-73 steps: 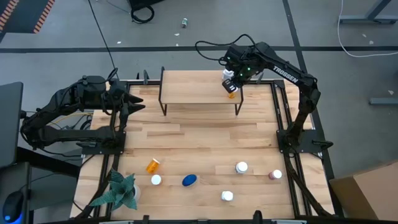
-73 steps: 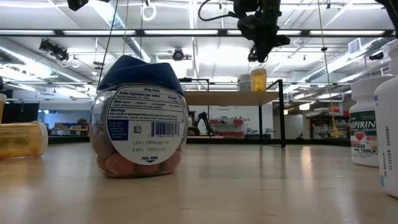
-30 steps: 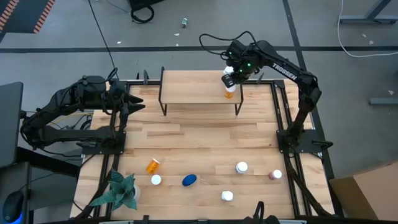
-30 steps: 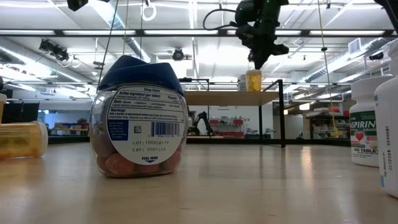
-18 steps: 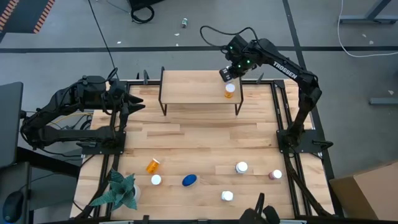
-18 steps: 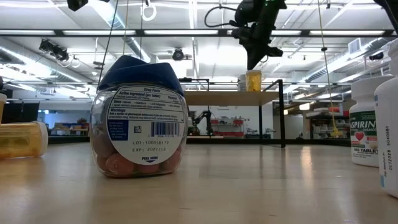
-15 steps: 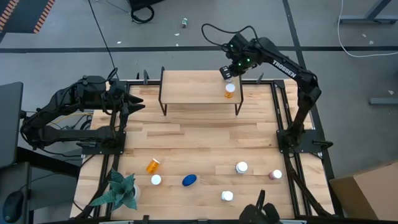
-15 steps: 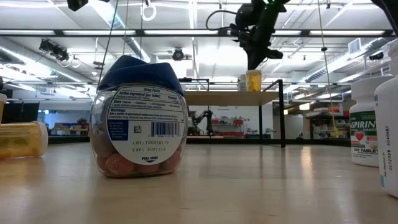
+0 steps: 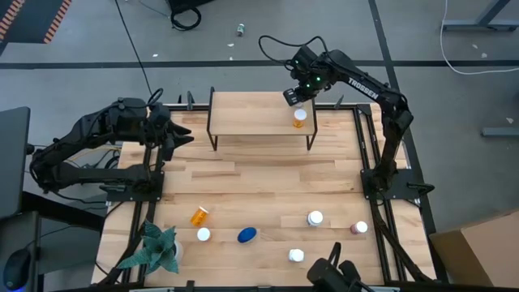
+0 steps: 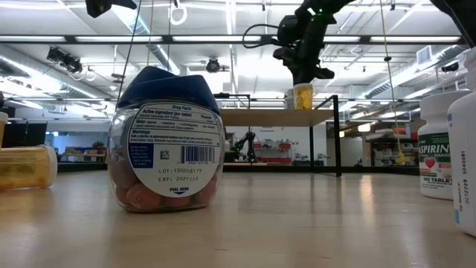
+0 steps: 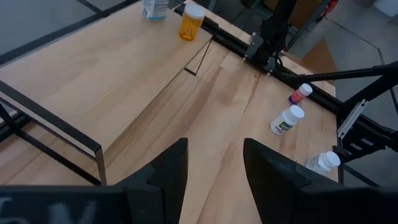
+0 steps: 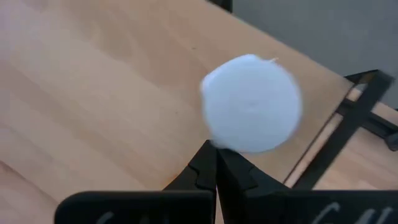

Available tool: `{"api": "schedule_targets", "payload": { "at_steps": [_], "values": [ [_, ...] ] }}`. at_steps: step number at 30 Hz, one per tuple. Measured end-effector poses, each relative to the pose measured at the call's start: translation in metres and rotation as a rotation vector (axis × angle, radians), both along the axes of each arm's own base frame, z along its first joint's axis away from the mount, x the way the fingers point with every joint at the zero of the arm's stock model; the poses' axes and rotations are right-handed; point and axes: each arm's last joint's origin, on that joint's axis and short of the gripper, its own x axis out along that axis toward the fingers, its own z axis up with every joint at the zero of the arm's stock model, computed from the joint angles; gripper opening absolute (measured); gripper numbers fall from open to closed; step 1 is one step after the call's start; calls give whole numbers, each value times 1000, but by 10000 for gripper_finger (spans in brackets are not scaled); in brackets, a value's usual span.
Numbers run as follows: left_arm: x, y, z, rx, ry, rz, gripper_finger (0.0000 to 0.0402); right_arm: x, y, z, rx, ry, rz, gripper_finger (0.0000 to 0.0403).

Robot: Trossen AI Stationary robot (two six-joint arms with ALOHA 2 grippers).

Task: Pick and place medicine bottles onto shelf by color
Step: Adjust the white medicine bottle on the shelf

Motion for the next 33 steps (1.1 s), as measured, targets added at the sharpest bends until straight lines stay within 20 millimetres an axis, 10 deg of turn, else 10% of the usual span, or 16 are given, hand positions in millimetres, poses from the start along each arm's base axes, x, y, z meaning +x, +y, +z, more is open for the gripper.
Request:
{"api": "schedule_targets", "payload": {
  "at_steps": [33],
  "values": [
    [2, 1, -1, -11, 3, 3, 162, -6, -5, 0, -42, 51, -11, 6]
  ]
}}
